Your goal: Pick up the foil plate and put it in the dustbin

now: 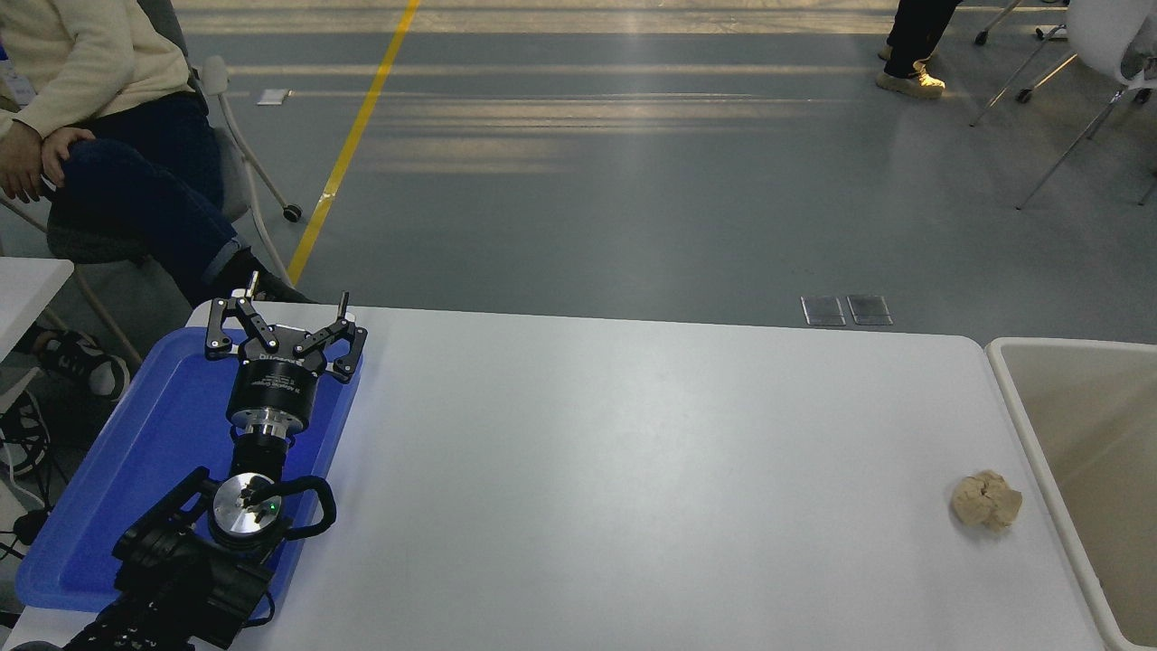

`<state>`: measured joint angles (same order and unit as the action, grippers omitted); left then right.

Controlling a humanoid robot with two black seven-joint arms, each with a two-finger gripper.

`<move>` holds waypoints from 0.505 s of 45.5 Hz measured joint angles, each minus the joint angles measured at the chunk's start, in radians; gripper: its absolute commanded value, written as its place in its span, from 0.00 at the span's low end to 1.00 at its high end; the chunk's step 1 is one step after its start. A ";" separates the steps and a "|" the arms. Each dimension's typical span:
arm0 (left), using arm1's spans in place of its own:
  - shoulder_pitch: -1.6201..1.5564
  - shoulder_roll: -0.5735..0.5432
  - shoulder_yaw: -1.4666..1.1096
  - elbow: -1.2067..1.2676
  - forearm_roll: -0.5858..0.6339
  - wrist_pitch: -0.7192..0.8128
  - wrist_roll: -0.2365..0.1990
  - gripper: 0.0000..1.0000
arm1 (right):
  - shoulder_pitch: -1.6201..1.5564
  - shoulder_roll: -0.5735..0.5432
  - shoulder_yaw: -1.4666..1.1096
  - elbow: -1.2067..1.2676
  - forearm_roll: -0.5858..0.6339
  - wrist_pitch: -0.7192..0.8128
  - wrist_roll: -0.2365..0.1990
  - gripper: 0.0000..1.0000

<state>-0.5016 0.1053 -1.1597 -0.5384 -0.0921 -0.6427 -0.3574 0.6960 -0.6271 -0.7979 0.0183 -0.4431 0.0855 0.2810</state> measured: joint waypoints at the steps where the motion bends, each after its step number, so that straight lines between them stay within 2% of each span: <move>1: 0.000 0.000 0.000 0.000 0.000 0.000 0.000 1.00 | 0.002 0.004 0.006 0.000 0.001 0.001 0.002 1.00; 23: 0.000 -0.001 0.000 0.000 0.000 0.000 0.000 1.00 | 0.185 0.048 0.017 0.032 -0.026 0.024 0.006 1.00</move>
<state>-0.5016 0.1044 -1.1597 -0.5385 -0.0919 -0.6427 -0.3574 0.8807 -0.5790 -0.7813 0.0503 -0.4693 0.1099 0.2874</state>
